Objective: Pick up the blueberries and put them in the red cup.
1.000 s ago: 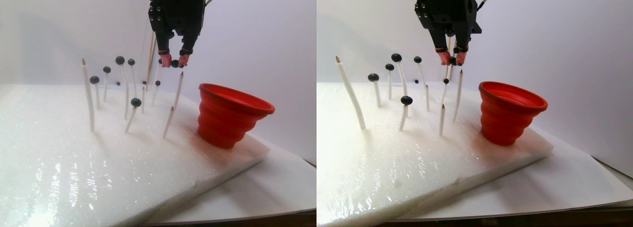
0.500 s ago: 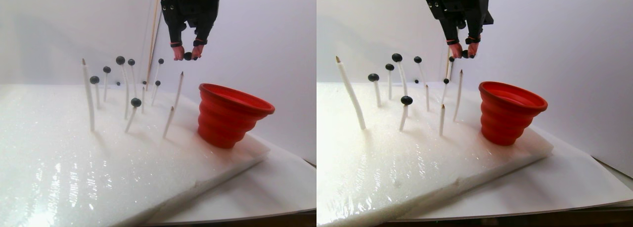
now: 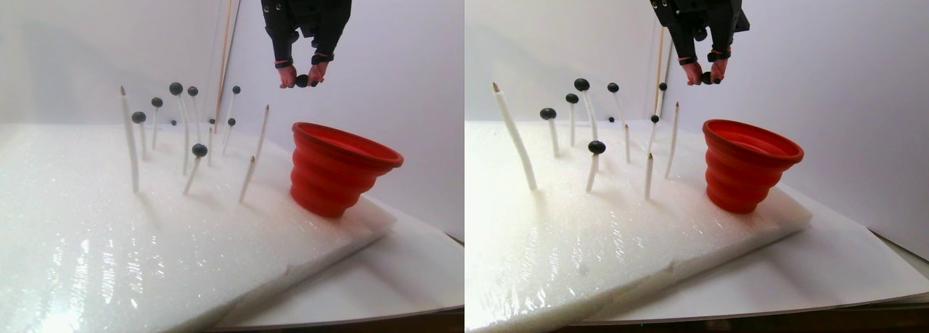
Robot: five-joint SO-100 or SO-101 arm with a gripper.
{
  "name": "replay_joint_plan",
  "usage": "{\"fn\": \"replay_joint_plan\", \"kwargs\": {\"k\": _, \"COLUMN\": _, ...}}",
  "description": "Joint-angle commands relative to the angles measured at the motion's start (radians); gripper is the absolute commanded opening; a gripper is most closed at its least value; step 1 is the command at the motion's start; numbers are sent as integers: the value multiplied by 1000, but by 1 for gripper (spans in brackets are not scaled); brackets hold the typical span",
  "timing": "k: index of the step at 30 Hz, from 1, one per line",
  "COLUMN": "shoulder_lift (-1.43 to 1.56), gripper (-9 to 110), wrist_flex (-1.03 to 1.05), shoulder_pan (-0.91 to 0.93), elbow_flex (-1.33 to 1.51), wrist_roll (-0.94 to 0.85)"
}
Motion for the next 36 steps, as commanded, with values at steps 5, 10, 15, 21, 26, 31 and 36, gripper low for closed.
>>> {"fn": "replay_joint_plan", "kwargs": {"k": 5, "shoulder_lift": 6, "gripper": 11, "wrist_flex": -46, "shoulder_pan": 86, "elbow_flex": -35, "wrist_roll": -18}}
{"fn": "replay_joint_plan", "kwargs": {"k": 10, "shoulder_lift": -40, "gripper": 11, "wrist_flex": -78, "shoulder_pan": 106, "elbow_flex": -43, "wrist_roll": -25}}
{"fn": "replay_joint_plan", "kwargs": {"k": 15, "shoulder_lift": -84, "gripper": 11, "wrist_flex": -104, "shoulder_pan": 121, "elbow_flex": -54, "wrist_roll": -28}}
{"fn": "replay_joint_plan", "kwargs": {"k": 21, "shoulder_lift": -121, "gripper": 11, "wrist_flex": -123, "shoulder_pan": 135, "elbow_flex": -71, "wrist_roll": -26}}
{"fn": "replay_joint_plan", "kwargs": {"k": 26, "shoulder_lift": -141, "gripper": 11, "wrist_flex": -150, "shoulder_pan": 138, "elbow_flex": -72, "wrist_roll": -26}}
{"fn": "replay_joint_plan", "kwargs": {"k": 31, "shoulder_lift": -153, "gripper": 12, "wrist_flex": -163, "shoulder_pan": 143, "elbow_flex": -78, "wrist_roll": -25}}
{"fn": "replay_joint_plan", "kwargs": {"k": 36, "shoulder_lift": -155, "gripper": 12, "wrist_flex": -166, "shoulder_pan": 144, "elbow_flex": -81, "wrist_roll": -26}}
